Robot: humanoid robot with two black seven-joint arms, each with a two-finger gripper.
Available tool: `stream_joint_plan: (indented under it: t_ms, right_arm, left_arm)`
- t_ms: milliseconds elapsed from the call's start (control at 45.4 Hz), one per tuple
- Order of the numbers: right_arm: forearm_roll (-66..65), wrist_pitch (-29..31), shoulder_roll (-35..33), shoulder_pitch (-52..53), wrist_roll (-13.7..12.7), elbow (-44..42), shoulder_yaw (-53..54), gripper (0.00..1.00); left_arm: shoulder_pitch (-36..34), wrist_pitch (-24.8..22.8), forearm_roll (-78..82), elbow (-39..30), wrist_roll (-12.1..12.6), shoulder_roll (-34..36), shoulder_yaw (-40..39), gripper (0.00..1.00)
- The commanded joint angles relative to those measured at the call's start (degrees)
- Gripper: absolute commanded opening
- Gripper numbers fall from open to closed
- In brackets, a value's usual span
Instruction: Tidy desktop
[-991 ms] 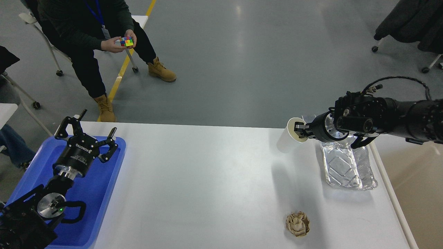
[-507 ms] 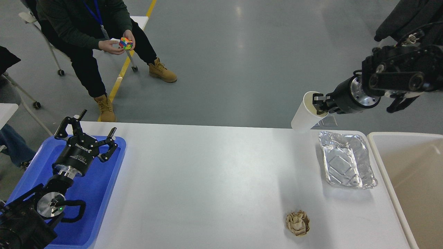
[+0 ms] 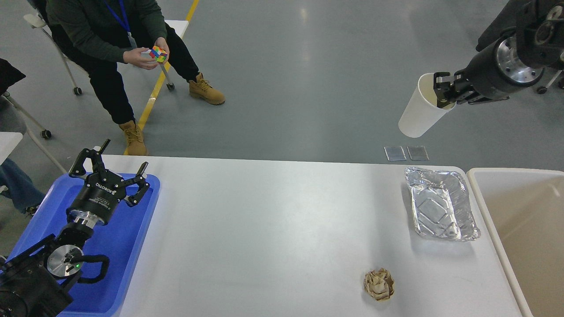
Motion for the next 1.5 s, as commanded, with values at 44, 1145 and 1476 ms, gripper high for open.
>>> stream_joint_plan:
  t_ms: [44, 1145, 1476]
  right_arm:
    - [-0.51, 1.27, -0.5, 2.17, 0.0, -0.32, -0.71, 0.0]
    - [0.54, 0.3, -28.71, -54.42, -0.52, -53.05, 16.68, 0.0]
    - [0.45, -0.66, -26.79, -73.15, -0.61, -64.22, 30.57, 0.0]
  left_arm:
    - [0.0, 0.0, 0.0, 0.0, -0.05, 0.0, -0.01, 0.99]
    - [0.0, 0.0, 0.0, 0.0, 0.03, 0.0, -0.01, 0.99]
    - [0.0, 0.0, 0.0, 0.0, 0.03, 0.0, -0.01, 0.99]
